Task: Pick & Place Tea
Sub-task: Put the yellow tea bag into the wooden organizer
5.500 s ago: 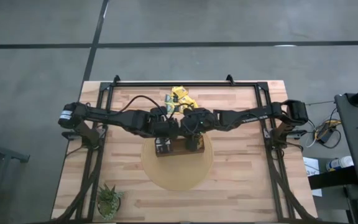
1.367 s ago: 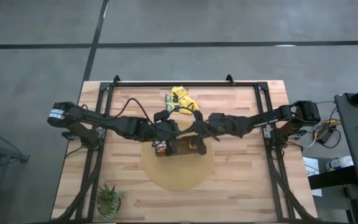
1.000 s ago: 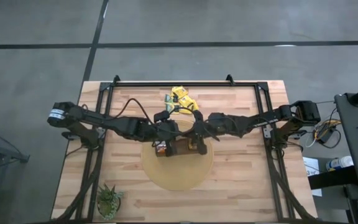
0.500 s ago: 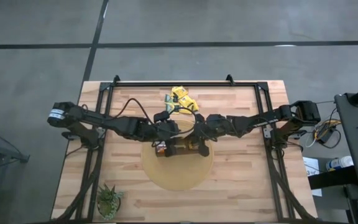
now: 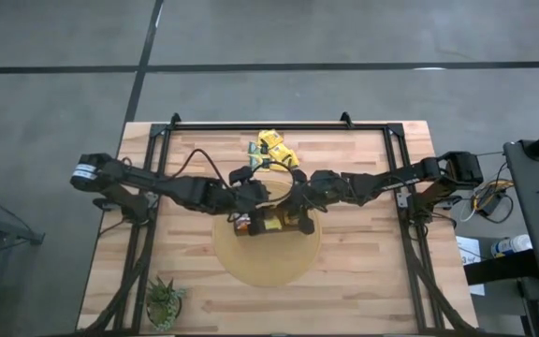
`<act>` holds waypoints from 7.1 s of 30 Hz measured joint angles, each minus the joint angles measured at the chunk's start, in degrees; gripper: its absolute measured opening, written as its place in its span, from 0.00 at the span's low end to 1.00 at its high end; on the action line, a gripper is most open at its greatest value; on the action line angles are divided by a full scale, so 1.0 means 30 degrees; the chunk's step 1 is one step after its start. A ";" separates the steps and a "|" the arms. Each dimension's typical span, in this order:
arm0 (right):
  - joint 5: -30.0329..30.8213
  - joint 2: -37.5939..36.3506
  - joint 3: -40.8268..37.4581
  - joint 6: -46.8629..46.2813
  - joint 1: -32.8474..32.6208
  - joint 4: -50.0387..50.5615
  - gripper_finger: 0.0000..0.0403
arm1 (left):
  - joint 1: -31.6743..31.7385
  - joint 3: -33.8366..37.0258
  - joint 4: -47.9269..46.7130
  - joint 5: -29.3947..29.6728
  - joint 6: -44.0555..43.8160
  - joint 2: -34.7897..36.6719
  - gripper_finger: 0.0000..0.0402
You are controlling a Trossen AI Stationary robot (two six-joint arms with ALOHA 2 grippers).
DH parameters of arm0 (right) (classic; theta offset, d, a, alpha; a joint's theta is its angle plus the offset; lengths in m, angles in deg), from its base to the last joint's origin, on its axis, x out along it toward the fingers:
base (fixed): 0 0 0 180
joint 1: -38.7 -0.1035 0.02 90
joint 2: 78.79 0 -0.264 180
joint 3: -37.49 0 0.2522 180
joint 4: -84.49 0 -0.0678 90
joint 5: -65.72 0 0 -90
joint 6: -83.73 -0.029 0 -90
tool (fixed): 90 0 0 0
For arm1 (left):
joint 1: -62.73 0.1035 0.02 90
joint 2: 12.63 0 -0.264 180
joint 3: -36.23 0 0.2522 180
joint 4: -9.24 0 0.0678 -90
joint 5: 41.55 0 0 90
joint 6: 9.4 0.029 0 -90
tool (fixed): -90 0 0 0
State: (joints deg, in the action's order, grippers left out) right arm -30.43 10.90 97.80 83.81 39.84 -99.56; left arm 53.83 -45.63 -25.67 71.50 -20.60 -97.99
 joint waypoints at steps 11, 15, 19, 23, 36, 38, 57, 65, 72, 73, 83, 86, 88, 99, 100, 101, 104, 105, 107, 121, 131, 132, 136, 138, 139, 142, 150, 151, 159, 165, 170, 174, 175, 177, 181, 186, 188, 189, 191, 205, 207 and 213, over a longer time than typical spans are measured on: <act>0.0051 -0.0058 0.0014 0.0010 0.0606 0.0270 0.02 | -0.0853 0.2776 0.0315 0.3985 -0.1339 0.2085 0.42; 0.0044 -0.0136 0.0014 -0.0457 0.1065 0.0617 0.02 | -0.0855 0.4932 0.2294 0.3998 -0.1418 0.4095 0.42; 0.0051 -0.0532 0.0007 -0.0254 0.1656 0.1750 0.02 | -0.0855 0.7509 0.5824 0.3758 -0.0712 0.6482 0.42; 0.0051 -0.1388 0.0000 -0.0047 0.2510 0.3189 0.02 | -0.0806 1.0623 1.1368 0.2282 0.1224 0.8671 0.42; 0.0044 -0.3943 0.0029 -0.0589 0.4483 0.4707 0.02 | 0.1387 1.8986 2.0748 -0.2196 0.1733 1.3688 0.42; 0.0056 -0.4036 0.0029 -0.0967 0.4860 0.4722 0.02 | 0.1926 1.9586 2.0738 -0.2590 0.1696 1.4295 0.42; -0.0117 -0.3614 0.0029 -0.0748 0.8358 0.5173 0.02 | 0.3920 2.2519 1.1488 0.0390 -0.0463 2.3305 0.42; -0.1115 -0.3260 0.0029 0.0145 0.9859 0.5153 0.02 | 0.3114 2.2527 0.9064 0.1193 -0.1592 2.4555 0.42; -0.2575 -0.2030 0.0249 0.0478 1.1251 0.4998 0.02 | 0.2985 2.2527 0.8345 0.1127 -0.2854 2.4436 0.42; -0.2844 -0.1825 0.0384 0.0492 1.1322 0.4976 0.02 | 0.2985 2.2527 0.8338 0.1135 -0.3132 2.4386 0.42; -0.4056 0.0900 0.4057 0.2800 1.1254 0.8375 0.06 | 0.2985 2.2535 0.8185 0.1135 -0.3321 2.4347 0.42; -0.3963 0.2248 0.6089 0.3769 1.1044 1.1170 0.14 | 0.2985 2.2535 0.8170 0.1135 -0.3321 2.4342 0.42; -0.3968 0.3173 0.7185 0.4276 1.0833 1.2052 0.21 | 0.2985 2.2539 0.8155 0.1132 -0.3321 2.4342 0.42; -0.3273 0.7067 1.0718 0.4460 1.0410 1.3304 0.62 | 0.2985 2.2549 0.8177 0.1131 -0.3335 2.4342 0.42; -0.2852 0.7306 1.0849 0.4122 1.0391 1.3419 0.65 | 0.2985 2.2549 0.8177 0.1135 -0.3335 2.4341 0.42; -0.2423 0.7541 1.0960 0.3634 1.0353 1.3589 0.67 | 0.2985 2.2549 0.8177 0.1135 -0.3335 2.4342 0.42; -0.1572 0.8195 1.1350 0.1232 1.0331 1.4075 0.72 | 0.2985 2.2556 0.8185 0.1135 -0.3339 2.4335 0.42; -0.1465 0.8418 1.1490 0.0176 1.0331 1.4257 0.73 | 0.2985 2.2556 0.8185 0.1135 -0.3343 2.4335 0.42; -0.1443 0.8830 1.1614 -0.1590 1.0319 1.4583 0.74 | 0.2985 2.2556 0.8192 0.1135 -0.3343 2.4335 0.42; 0.1505 0.9293 1.1981 -0.2483 0.9461 1.4437 0.61 | 0.2992 2.2564 0.8193 0.1135 -0.3343 2.4335 0.42; 0.1621 0.9267 1.1985 0.1602 0.9023 1.4295 0.56 | 0.2992 2.2571 0.8199 0.1135 -0.3343 2.4313 0.42; 0.1620 0.9267 1.1985 0.2317 0.8903 1.4218 0.56 | 0.2988 2.2571 0.8199 0.1135 -0.3343 2.4313 0.42; 0.1782 0.9267 1.1985 0.4344 0.8525 1.3944 0.56 | 0.2986 2.2571 0.8199 0.1135 -0.3343 2.4313 0.42; 0.2255 0.9267 1.1985 0.4901 0.8336 1.3860 0.56 | 0.2992 2.2571 0.8199 0.1135 -0.3343 2.4313 0.42; 0.2451 0.9267 1.1977 0.5098 0.8274 1.3865 0.56 | 0.2992 2.2571 0.8199 0.1135 -0.3343 2.4313 0.42; 0.2623 0.9267 1.1959 0.5486 0.8163 1.3861 0.56 | 0.2992 2.2571 0.8199 0.1132 -0.3343 2.4313 0.42; 0.2581 0.9853 1.1948 0.5523 0.8167 1.3791 0.56 | 0.2992 2.2571 0.8199 0.1135 -0.3343 2.4313 0.42; 0.2547 1.0071 1.1942 0.5468 0.8160 1.3811 0.56 | 0.2987 2.2571 0.8199 0.1130 -0.3343 2.4313 0.42; 0.2957 1.1358 1.2043 0.3779 0.8102 1.3384 0.49 | 0.2986 2.2571 0.8199 0.1135 -0.3343 2.4313 0.42; 0.3075 1.0951 1.2033 0.3244 0.8102 1.3846 0.23 | 0.2992 2.2571 0.8203 0.1132 -0.3335 2.4313 0.42; 0.3147 1.0361 1.2413 0.2725 0.8116 1.4195 0.04 | 0.2992 2.2571 0.8202 0.1135 -0.3335 2.4313 0.42; 0.3140 0.9677 1.3277 0.2328 0.8102 1.4884 0.02 | 0.2992 2.2571 0.8204 0.1131 -0.3339 2.4313 0.42; 0.3133 0.9542 1.3472 0.2216 0.8084 1.5321 0.02 | 0.2992 2.2571 0.8201 0.1131 -0.3341 2.4313 0.42; 0.2968 0.9288 1.3803 0.1883 0.8048 1.6127 0.02 | 0.2992 2.2571 0.8206 0.1134 -0.3341 2.4314 0.42; 0.0631 0.8716 1.4794 0.0367 0.8007 1.8368 0.02 | 0.2992 2.2571 0.8199 0.1133 -0.3337 2.4313 0.42; -0.2717 0.8517 1.6448 -0.1129 0.7760 2.1393 0.02 | 0.2991 2.2571 0.8205 0.1133 -0.3341 2.4313 0.42; -0.3367 0.8502 1.7319 -0.1271 0.7518 2.2521 0.02 | 0.2992 2.2571 0.8200 0.1135 -0.3341 2.4320 0.42; -0.3701 0.8474 1.7717 -0.1271 0.7384 2.3095 0.02 | 0.2992 2.2571 0.8200 0.1131 -0.3337 2.4317 0.42; -0.4390 0.8473 1.8449 -0.1298 0.7075 2.4183 0.02 | 0.2987 2.2571 0.8204 0.1129 -0.3340 2.4317 0.42; -0.4963 0.8480 2.0662 -0.2775 0.3423 2.6393 0.02 | 0.2987 2.2571 0.8200 0.1127 -0.3335 2.4313 0.42; -0.4759 0.8480 2.0662 -0.2981 0.2891 2.6367 0.02 | 0.2992 2.2571 0.8203 0.1135 -0.3336 2.4314 0.42; -0.3368 0.8537 2.0636 -0.3195 0.1641 2.6265 0.02 | 0.2990 2.2571 0.8199 0.1127 -0.3339 2.4321 0.42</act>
State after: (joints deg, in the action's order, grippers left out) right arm -40.54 36.51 159.70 74.23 44.77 -20.76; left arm 62.80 22.08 -1.08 74.88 -30.62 -25.03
